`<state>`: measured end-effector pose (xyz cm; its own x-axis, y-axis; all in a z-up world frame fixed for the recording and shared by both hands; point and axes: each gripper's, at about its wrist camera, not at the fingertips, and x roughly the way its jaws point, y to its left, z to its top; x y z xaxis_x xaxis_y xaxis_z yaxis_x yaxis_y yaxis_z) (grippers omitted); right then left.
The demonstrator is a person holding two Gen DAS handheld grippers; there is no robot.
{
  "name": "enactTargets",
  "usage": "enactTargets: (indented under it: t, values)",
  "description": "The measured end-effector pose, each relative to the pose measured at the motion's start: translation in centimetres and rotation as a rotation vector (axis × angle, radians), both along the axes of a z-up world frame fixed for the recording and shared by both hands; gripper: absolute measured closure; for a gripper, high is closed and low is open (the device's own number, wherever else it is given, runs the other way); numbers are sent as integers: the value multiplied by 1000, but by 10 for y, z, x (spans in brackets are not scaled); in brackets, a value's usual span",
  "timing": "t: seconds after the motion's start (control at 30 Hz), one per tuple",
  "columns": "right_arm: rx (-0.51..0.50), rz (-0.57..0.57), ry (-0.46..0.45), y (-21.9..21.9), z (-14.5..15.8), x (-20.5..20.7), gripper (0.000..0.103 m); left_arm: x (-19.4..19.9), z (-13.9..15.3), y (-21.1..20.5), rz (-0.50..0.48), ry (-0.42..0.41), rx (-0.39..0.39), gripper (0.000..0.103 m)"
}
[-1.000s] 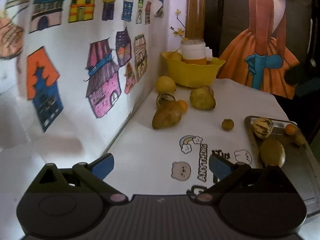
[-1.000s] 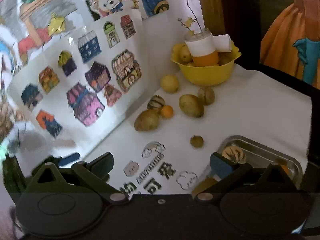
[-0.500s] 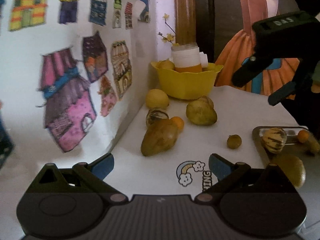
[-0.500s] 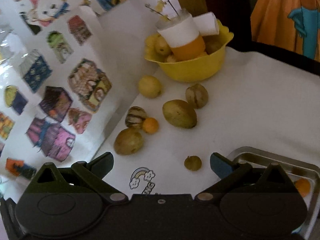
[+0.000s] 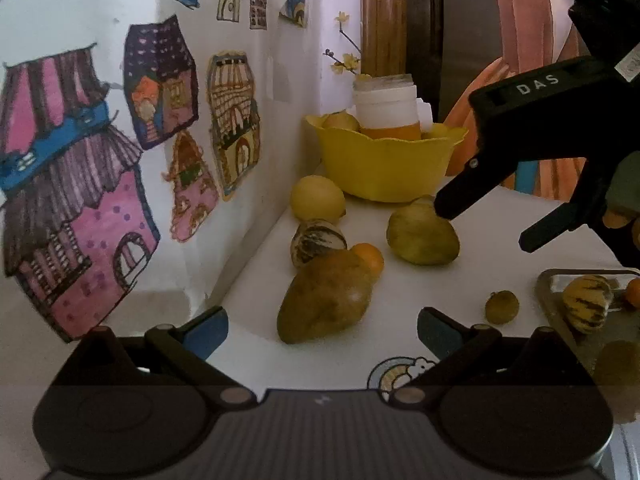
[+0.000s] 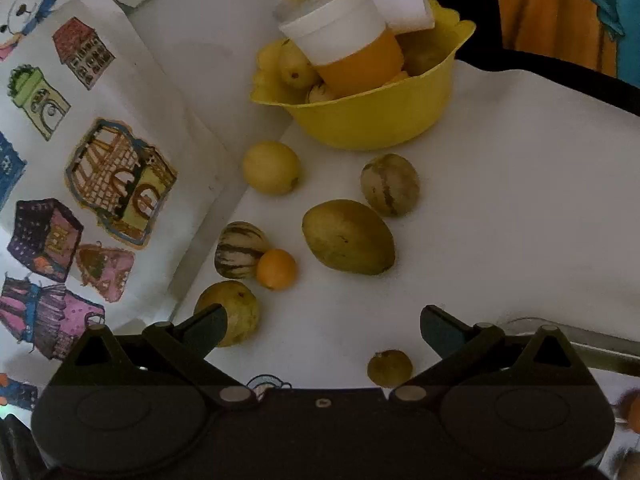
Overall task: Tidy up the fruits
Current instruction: 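Move left tool toward the brown pear-shaped fruit while right tool moves toward the yellow mango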
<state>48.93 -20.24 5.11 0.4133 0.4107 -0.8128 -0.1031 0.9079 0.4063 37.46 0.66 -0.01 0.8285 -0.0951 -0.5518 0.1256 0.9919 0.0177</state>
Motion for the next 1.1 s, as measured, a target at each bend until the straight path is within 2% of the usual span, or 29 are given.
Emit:
enactTargets:
  t: [0.4,0.67,0.93,1.1]
  values:
    - [-31,79,-20,7,-4,26,1,21,-9,5,-13,3,3,0]
    - [-2,21,10,3,-11,47,1,30,-11,4,-32,-11,-7,1]
    - [-46,35,-19,11,-25,58,2,39,-15,4,-35,-1,-16,9]
    - [-62,26,-4,18,-36,61,9,44,-18,4,-33,6,-22,14]
